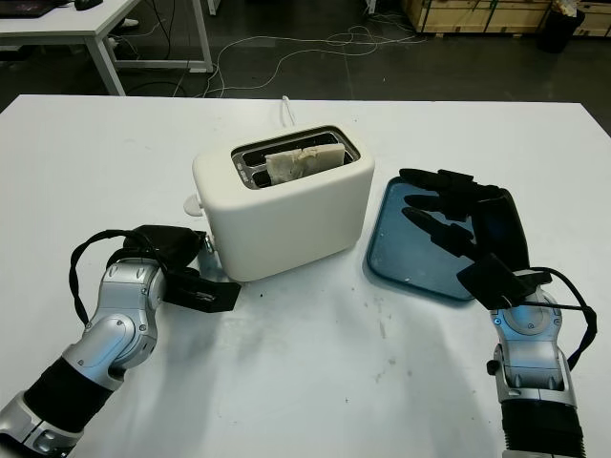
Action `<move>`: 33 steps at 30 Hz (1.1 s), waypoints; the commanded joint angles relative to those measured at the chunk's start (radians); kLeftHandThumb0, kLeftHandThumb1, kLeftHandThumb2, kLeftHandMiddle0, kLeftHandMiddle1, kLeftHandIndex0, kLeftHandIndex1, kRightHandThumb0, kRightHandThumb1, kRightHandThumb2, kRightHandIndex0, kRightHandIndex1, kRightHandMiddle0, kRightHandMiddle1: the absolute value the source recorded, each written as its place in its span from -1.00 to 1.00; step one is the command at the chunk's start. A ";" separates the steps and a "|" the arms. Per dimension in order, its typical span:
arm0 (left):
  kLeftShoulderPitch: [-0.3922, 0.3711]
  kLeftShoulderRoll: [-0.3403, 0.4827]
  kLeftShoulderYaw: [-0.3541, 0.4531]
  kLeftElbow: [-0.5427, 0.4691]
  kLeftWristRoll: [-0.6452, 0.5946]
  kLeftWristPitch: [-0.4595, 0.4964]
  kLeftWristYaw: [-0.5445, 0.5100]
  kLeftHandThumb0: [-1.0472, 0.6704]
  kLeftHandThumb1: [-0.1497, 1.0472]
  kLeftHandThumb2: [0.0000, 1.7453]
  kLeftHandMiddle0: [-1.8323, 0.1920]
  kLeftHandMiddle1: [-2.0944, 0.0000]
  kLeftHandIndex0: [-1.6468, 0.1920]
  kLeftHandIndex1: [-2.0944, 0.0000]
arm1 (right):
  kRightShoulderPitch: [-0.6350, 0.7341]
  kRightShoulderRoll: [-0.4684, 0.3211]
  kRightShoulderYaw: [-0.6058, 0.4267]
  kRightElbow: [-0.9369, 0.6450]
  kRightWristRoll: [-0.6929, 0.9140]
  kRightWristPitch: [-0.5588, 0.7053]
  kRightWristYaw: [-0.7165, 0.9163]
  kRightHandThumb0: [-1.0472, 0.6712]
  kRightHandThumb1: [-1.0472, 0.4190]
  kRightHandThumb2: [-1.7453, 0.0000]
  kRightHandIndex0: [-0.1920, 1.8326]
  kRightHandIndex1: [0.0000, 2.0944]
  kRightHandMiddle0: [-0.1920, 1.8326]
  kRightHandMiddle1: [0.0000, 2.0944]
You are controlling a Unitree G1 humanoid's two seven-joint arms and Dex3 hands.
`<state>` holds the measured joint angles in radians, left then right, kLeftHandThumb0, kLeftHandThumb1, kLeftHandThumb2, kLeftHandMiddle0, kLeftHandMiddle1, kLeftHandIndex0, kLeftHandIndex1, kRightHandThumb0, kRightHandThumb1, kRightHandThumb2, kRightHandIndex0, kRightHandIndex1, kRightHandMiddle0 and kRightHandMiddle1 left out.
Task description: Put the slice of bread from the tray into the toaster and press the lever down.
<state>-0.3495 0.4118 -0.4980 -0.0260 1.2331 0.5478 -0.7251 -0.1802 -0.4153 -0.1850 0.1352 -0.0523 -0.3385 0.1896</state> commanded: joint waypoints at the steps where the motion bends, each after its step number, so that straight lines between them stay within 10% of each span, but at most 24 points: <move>1: 0.080 -0.018 -0.065 0.058 -0.036 -0.018 -0.099 -0.27 0.79 -0.91 0.14 -0.42 -0.32 0.95 | -0.002 -0.006 -0.004 -0.008 0.012 0.000 0.002 -0.24 -0.83 0.86 0.22 -1.00 0.07 -1.00; 3: 0.080 -0.018 -0.065 0.058 -0.036 -0.019 -0.099 -0.27 0.79 -0.91 0.14 -0.42 -0.32 0.95 | -0.002 -0.005 -0.004 -0.009 0.011 0.000 0.002 -0.24 -0.83 0.86 0.22 -1.00 0.07 -1.00; 7: 0.264 0.034 0.404 -0.182 -0.350 -0.271 0.486 -0.16 0.79 -0.88 -0.07 0.01 -0.36 0.79 | 0.000 -0.024 -0.021 0.014 0.008 -0.043 0.002 -0.25 -0.83 0.86 0.20 -1.00 0.07 -1.00; 11: 0.275 0.110 0.522 -0.188 -0.464 -0.458 0.615 -0.11 0.78 -0.98 -0.03 -0.10 -0.42 0.82 | 0.001 -0.024 -0.020 0.015 0.013 -0.038 0.005 -0.28 -0.83 0.85 0.19 -1.00 0.07 -1.00; 33: 0.142 0.273 0.631 -0.005 -0.693 -0.877 0.756 -0.12 0.79 -0.94 0.02 -0.29 -0.34 0.77 | 0.002 -0.021 -0.017 0.011 0.013 -0.032 0.004 -0.28 -0.83 0.85 0.20 -1.00 0.07 -1.00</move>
<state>-0.1734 0.6473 0.1353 -0.0377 0.5433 -0.2997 0.0463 -0.1811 -0.4311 -0.1974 0.1537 -0.0524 -0.3600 0.1918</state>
